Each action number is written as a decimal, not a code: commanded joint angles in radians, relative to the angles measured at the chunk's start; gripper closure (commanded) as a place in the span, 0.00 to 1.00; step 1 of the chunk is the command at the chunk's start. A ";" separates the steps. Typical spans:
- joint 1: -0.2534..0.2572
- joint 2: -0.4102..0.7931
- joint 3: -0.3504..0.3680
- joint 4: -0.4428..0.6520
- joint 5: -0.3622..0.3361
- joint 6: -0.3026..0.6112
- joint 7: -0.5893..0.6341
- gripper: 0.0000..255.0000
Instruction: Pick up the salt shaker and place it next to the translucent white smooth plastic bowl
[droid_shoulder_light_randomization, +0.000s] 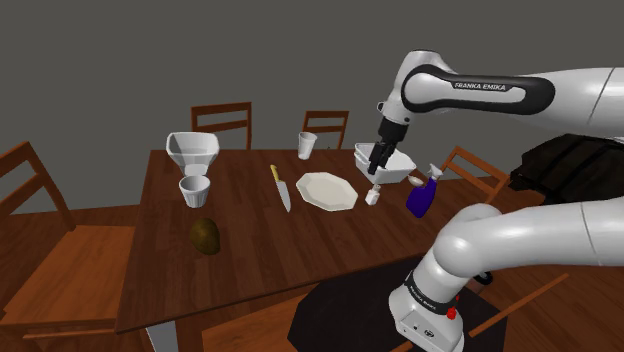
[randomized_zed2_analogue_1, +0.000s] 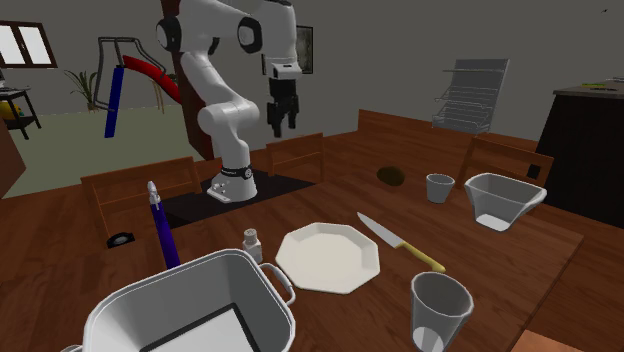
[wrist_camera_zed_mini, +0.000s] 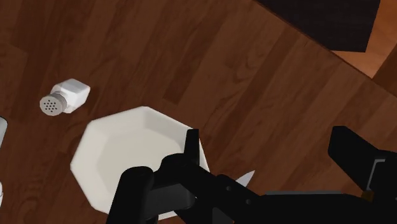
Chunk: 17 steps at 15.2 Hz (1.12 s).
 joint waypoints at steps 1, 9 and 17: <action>-0.023 0.007 -0.036 -0.035 -0.032 0.060 -0.038 0.00; -0.097 0.148 -0.198 -0.101 -0.132 0.334 -0.192 0.00; -0.101 0.403 -0.389 -0.066 -0.125 0.624 -0.386 0.00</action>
